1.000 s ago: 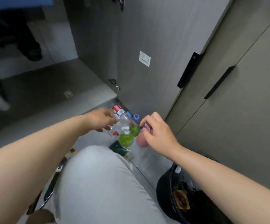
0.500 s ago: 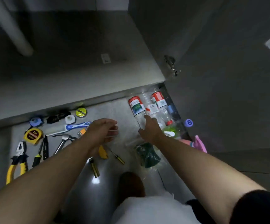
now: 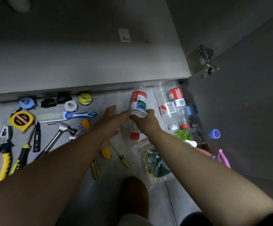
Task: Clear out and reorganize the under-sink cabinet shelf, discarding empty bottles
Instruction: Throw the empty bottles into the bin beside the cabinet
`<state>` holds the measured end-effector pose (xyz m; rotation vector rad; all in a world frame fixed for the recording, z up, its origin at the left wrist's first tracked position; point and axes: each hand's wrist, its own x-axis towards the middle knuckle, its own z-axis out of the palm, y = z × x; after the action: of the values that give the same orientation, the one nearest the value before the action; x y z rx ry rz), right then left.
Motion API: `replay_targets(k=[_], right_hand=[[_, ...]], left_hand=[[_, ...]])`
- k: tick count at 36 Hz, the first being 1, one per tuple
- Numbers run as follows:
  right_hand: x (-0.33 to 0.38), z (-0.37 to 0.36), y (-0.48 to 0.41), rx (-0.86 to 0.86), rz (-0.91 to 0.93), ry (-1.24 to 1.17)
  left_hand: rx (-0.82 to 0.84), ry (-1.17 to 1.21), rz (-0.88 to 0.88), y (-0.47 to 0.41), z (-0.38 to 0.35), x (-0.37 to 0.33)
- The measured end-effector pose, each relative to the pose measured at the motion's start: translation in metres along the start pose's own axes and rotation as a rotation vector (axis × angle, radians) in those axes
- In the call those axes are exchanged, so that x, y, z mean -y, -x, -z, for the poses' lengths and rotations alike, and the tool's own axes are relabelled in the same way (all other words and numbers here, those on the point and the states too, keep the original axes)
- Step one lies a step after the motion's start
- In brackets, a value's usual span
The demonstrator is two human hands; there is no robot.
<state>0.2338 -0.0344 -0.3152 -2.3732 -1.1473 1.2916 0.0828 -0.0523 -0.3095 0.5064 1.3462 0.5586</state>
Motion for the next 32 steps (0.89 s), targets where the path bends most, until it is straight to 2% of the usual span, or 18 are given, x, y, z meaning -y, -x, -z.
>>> replay_targets(k=[2,5,8,10,12,15,17,19,23,27,32], right_hand=[[0.003,0.000,0.022,0.138,-0.043,-0.132],[0.005,0.009,0.049,0.341,-0.042,-0.184],[0.004,0.027,0.056,0.423,0.026,-0.177],[0.006,0.041,0.046,0.327,0.081,-0.184],[0.008,0.053,0.026,0.096,0.120,-0.156],[0.006,0.064,-0.007,-0.323,0.168,0.110],[0.002,0.068,-0.023,-0.448,0.124,0.257],[-0.002,0.068,-0.037,-0.460,0.029,0.340],[-0.005,0.060,-0.051,-0.357,-0.150,0.423],[-0.006,0.054,-0.057,-0.358,-0.159,0.521],[-0.003,0.045,-0.056,-0.282,-0.156,0.408]], left_hand=[[0.023,0.019,-0.002,-0.003,-0.001,0.000],[0.048,0.075,0.007,-0.004,-0.003,0.001],[-0.017,0.080,-0.016,-0.005,-0.003,0.003],[-0.063,0.089,-0.024,-0.008,-0.001,0.007],[-0.067,0.105,-0.013,-0.009,0.001,0.011],[-0.034,0.148,0.013,-0.007,0.005,0.018],[-0.014,0.177,0.030,-0.007,0.005,0.021],[-0.004,0.202,0.049,-0.007,0.006,0.024],[0.015,0.232,0.064,-0.009,0.011,0.029],[0.044,0.240,0.086,-0.007,0.014,0.032],[0.068,0.229,0.097,0.001,0.013,0.024]])
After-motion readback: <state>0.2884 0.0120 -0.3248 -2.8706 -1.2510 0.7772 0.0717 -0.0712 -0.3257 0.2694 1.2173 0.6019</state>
